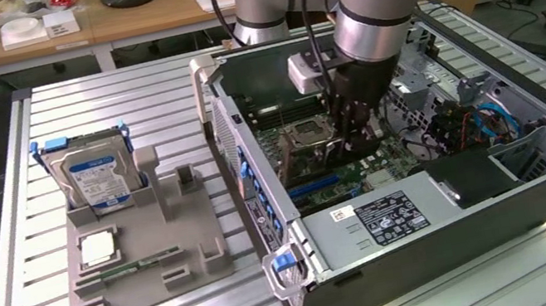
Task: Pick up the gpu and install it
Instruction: 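Insert the gpu into the slot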
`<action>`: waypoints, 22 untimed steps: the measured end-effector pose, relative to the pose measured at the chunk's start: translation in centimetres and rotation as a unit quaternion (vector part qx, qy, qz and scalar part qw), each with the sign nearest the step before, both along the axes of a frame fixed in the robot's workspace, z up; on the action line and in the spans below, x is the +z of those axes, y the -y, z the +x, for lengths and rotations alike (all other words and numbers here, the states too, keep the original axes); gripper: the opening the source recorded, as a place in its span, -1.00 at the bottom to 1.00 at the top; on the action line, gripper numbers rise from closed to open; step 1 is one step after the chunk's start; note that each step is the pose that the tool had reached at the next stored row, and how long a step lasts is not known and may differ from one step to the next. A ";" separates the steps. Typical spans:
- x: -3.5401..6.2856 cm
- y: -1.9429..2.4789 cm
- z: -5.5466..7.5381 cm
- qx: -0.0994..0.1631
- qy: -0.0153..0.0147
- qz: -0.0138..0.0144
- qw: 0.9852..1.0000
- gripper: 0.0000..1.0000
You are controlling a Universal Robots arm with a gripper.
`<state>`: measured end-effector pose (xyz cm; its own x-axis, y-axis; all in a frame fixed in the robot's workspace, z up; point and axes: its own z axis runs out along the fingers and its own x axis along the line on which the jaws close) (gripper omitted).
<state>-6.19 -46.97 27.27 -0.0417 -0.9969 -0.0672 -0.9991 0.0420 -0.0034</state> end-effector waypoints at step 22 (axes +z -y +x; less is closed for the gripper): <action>-0.96 0.11 -1.2 0.000 0.000 -0.001 1.000 -0.46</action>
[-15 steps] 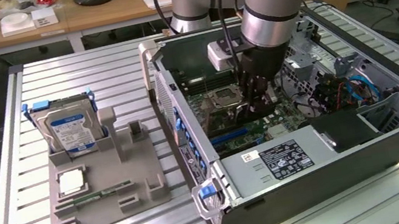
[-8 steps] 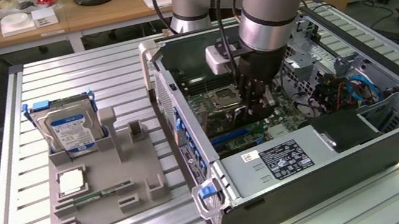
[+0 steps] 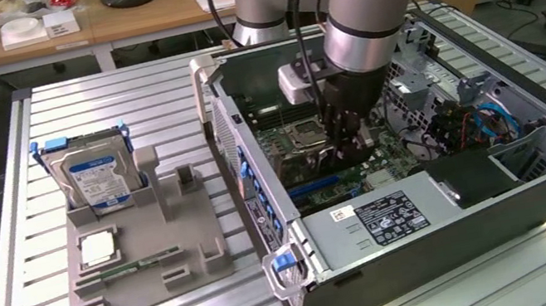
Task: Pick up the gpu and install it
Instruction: 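Insert the gpu into the slot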
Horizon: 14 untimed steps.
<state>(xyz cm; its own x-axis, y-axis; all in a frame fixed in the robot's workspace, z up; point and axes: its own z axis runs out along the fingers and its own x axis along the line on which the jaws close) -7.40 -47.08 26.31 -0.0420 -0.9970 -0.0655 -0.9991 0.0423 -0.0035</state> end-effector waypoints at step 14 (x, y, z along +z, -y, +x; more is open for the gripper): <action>-0.72 0.01 -0.4 0.000 0.000 -0.003 1.000 -0.46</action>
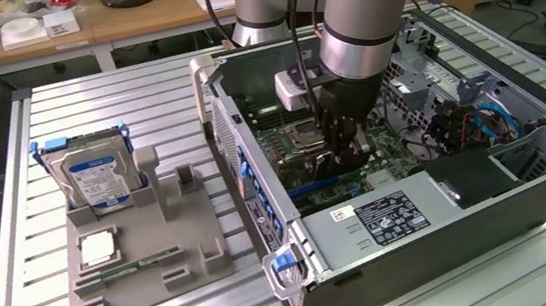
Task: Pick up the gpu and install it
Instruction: 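Insert the gpu into the slot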
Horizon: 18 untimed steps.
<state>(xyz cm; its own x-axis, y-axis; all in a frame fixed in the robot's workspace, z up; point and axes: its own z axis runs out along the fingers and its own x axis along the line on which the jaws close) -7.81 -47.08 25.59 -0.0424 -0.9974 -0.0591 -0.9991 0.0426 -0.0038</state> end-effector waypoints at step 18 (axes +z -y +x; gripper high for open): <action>-0.20 -0.01 -0.9 -0.001 0.000 0.000 1.000 -0.46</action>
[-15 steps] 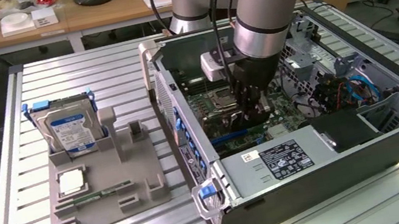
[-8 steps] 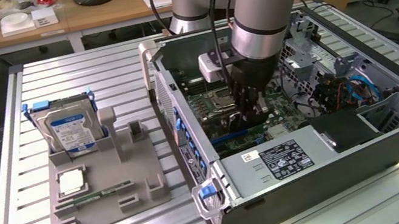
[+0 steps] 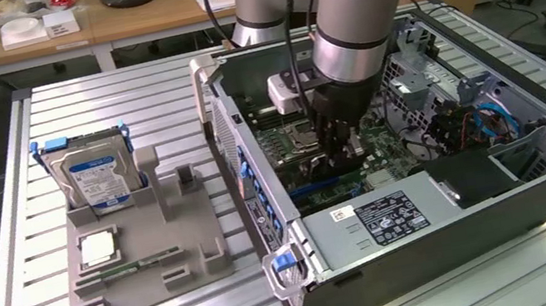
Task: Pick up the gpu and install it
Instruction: 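Insert the gpu into the slot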
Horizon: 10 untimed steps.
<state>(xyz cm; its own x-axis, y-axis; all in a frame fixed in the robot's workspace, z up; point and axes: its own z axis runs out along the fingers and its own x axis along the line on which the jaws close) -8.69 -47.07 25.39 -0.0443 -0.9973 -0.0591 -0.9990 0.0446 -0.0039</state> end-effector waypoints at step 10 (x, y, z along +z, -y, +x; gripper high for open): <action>-0.02 0.00 -0.3 0.000 0.000 0.000 1.000 -0.46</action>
